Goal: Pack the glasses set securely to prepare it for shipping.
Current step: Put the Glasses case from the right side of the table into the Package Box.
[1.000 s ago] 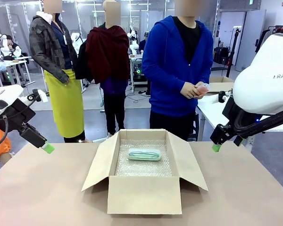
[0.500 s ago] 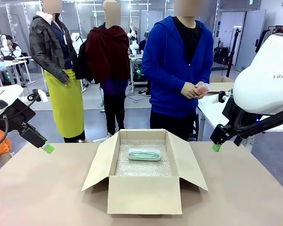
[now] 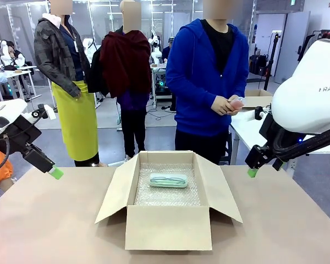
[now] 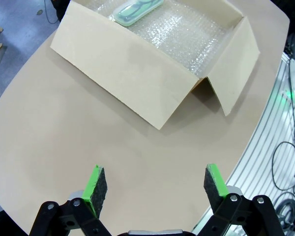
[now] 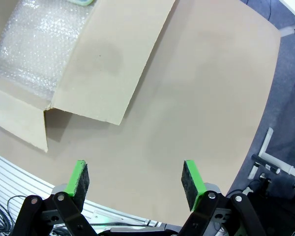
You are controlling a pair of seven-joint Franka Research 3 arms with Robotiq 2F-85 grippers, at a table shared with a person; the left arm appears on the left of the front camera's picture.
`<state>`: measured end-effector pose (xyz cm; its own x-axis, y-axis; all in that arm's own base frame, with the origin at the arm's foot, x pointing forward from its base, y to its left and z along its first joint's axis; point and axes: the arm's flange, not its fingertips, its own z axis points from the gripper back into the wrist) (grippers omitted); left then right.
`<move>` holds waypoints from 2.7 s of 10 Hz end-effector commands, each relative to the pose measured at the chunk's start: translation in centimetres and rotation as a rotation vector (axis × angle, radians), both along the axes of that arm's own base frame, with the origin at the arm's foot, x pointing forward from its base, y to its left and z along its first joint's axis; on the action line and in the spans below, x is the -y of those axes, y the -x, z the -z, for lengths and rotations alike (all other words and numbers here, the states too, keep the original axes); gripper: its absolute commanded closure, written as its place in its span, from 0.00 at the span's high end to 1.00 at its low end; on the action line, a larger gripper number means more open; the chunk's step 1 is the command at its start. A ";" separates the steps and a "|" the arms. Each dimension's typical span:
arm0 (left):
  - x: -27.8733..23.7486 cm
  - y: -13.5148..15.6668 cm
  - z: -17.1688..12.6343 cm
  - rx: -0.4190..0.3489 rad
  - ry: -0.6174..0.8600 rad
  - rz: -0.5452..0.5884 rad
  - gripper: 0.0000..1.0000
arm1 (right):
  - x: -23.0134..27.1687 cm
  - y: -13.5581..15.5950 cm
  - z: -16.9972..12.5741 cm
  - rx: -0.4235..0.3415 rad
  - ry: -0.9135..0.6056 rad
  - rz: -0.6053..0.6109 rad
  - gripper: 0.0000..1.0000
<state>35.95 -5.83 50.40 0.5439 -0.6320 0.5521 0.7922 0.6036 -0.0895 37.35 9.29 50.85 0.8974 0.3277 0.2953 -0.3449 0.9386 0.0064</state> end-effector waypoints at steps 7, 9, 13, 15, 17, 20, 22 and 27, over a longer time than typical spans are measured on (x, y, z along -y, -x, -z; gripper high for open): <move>-0.2 0.1 0.0 0.005 0.022 0.020 1.00 | -0.1 -0.1 -0.1 0.003 0.007 0.001 0.95; -0.2 0.1 0.0 0.005 0.022 0.020 1.00 | -0.1 -0.1 -0.1 0.003 0.007 0.001 0.95; -0.2 0.1 0.0 0.005 0.022 0.020 1.00 | -0.1 -0.1 -0.1 0.003 0.007 0.001 0.95; -0.2 0.1 0.0 0.005 0.022 0.020 1.00 | -0.1 -0.1 -0.1 0.003 0.007 0.001 0.95; -0.2 0.1 0.0 0.005 0.022 0.020 1.00 | -0.1 -0.1 -0.1 0.003 0.007 0.001 0.95; -0.2 0.1 0.0 0.005 0.022 0.020 1.00 | -0.1 -0.1 -0.1 0.003 0.007 0.001 0.95; -0.2 0.1 0.0 0.005 0.022 0.020 1.00 | -0.1 -0.1 -0.1 0.003 0.007 0.001 0.95; -0.2 0.1 0.0 0.005 0.022 0.020 1.00 | -0.1 -0.1 -0.1 0.003 0.007 0.001 0.95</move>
